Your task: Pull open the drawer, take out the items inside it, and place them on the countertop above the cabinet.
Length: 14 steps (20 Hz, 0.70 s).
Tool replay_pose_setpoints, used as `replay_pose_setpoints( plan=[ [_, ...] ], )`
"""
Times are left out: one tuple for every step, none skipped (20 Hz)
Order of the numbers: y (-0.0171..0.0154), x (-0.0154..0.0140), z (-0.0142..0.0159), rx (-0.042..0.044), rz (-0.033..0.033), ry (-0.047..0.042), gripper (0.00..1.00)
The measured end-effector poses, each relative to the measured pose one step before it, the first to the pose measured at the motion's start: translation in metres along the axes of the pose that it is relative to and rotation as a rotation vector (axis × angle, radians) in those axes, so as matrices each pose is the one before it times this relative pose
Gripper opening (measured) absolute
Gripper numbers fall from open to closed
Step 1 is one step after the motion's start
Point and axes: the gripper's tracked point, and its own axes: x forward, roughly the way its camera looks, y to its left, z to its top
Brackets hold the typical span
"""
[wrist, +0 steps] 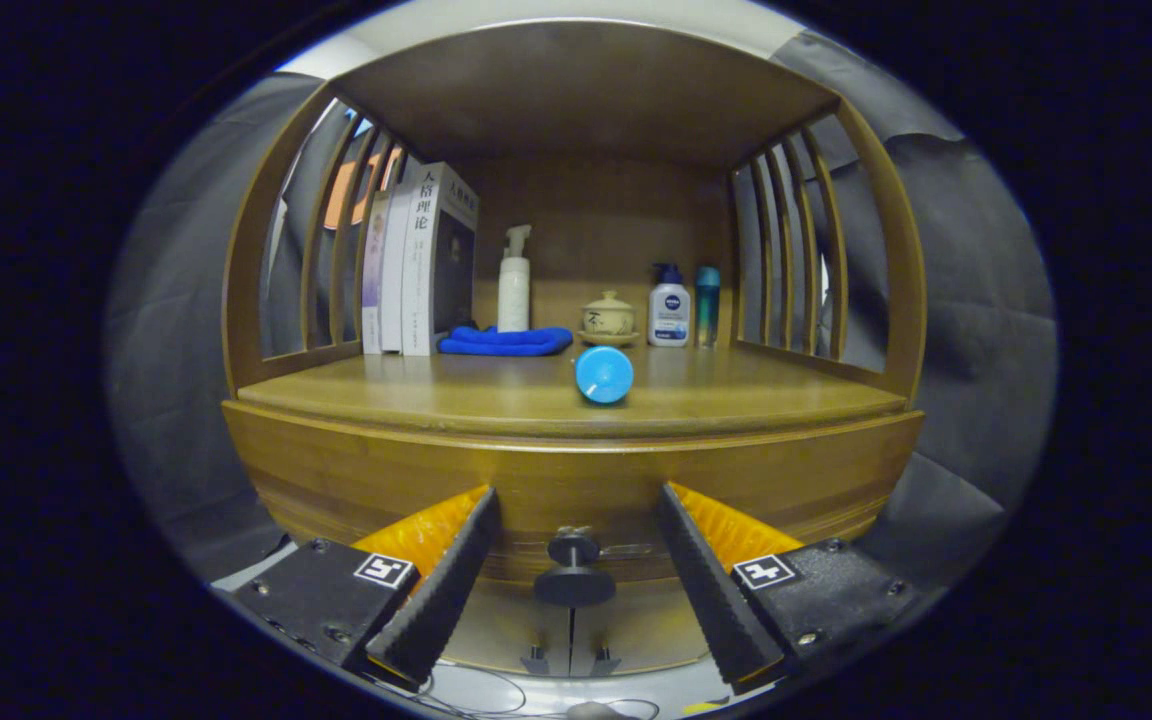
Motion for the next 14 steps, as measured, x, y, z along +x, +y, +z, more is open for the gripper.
replay_pose_setpoints(
  plan=[
    [0.00071,0.00146,-0.00059,-0.00220,0.00283,0.00758,1.00],
    [-0.00082,-0.00195,0.00027,-0.00163,-0.00199,-0.00734,1.00],
    [0.00044,0.00065,-0.00054,-0.00827,0.00016,-0.00242,1.00],
    [-0.00078,0.00160,0.00033,0.00000,0.00074,-0.00802,1.00],
    [0.00052,-0.00005,0.00060,0.01127,0.00261,-0.01546,1.00],
    [0.00166,0.00132,-0.00128,0.00947,0.00081,-0.00925,1.00],
    [0.00065,0.00021,0.00004,-0.00347,-0.00109,-0.00673,1.00],
    [-0.00018,-0.00036,-0.00160,-0.01062,-0.00302,0.00151,1.00],
    [-0.00060,-0.00045,-0.00041,-0.00576,-0.00130,0.00146,1.00],
    [0.00031,-0.00034,0.00098,0.00315,0.00130,0.00249,1.00],
    [0.00051,-0.00012,0.00058,0.00873,0.00212,0.01150,1.00],
    [0.00044,-0.00149,-0.00038,0.00467,0.00207,0.01196,1.00],
    [-0.00114,-0.00202,0.00169,0.00214,0.00506,0.00426,1.00],
    [-0.00152,-0.00688,0.00499,0.00017,0.00263,-0.01469,1.00]
  ],
)
